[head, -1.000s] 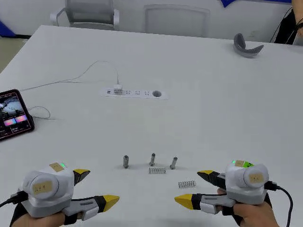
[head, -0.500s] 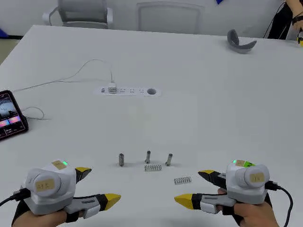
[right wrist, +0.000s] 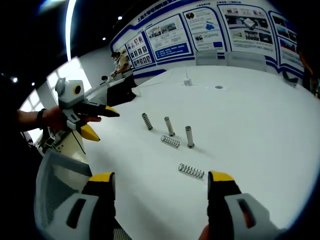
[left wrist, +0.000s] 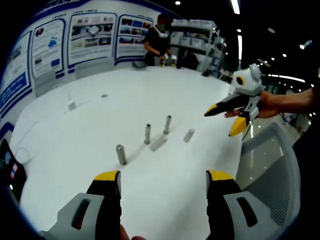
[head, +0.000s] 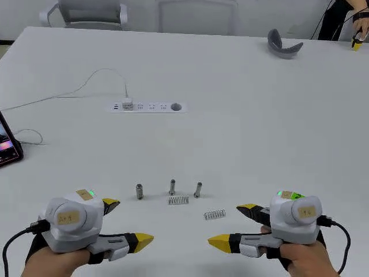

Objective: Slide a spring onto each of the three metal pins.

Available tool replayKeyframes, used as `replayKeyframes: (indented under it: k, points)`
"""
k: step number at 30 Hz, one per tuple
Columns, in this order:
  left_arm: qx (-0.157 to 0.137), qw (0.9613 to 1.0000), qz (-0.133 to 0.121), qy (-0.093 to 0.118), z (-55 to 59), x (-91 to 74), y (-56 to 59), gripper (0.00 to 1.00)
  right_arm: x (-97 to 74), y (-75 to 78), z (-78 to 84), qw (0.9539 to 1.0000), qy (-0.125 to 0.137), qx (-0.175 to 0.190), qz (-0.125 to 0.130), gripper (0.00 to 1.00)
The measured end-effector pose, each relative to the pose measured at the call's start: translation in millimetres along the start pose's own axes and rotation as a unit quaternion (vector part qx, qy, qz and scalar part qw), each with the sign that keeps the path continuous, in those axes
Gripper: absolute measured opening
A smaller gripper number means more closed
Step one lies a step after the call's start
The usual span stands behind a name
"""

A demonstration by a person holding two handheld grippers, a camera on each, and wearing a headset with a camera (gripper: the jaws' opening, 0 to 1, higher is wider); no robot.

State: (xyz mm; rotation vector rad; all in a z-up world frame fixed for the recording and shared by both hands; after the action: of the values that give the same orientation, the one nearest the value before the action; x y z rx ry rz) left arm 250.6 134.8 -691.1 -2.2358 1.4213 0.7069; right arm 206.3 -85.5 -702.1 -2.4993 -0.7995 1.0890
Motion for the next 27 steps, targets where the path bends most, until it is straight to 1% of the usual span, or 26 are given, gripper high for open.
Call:
replayKeyframes:
  k: [5, 11, 17, 21, 27]
  points:
    - [0.018, 0.9997, 0.016, -0.007, -4.3, 9.9, 4.2, 0.7, -3.5, 2.2, -0.3, 1.0, 0.002, 0.002, 0.001, 0.77]
    - [0.043, 0.9983, 0.035, -0.014, -10.3, 22.2, 8.7, 0.7, -5.9, 4.0, 2.5, 1.0, -0.001, 0.006, 0.001, 0.77]
    - [0.07, 0.9957, 0.057, -0.023, -14.5, 36.6, 11.4, 0.69, -7.0, 5.7, 4.5, 0.9999, 0.0, 0.011, 0.002, 0.77]
    - [0.085, 0.9938, 0.068, -0.024, -19.3, 44.6, 12.3, 0.69, -8.0, 6.8, 5.0, 0.9999, 0.0, 0.013, 0.002, 0.77]
    - [0.105, 0.9905, 0.084, -0.026, -25.2, 61.1, 13.9, 0.68, -10.4, 7.7, 5.5, 0.9999, 0.001, 0.015, 0.003, 0.77]
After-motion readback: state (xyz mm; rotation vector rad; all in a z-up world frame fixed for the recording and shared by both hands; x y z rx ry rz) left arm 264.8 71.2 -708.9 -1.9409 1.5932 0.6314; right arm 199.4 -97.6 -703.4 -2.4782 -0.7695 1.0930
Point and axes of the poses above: the centre of the closed fingertips' face, and the gripper's own axes: x roughly forward along the fingers, y roughly to its right, z roughly out of its underside, the point moved 4 cm from there along -x, roughly backward along the fingers, and after that the axes turned 15 degrees about x, right-handed, at the moved point
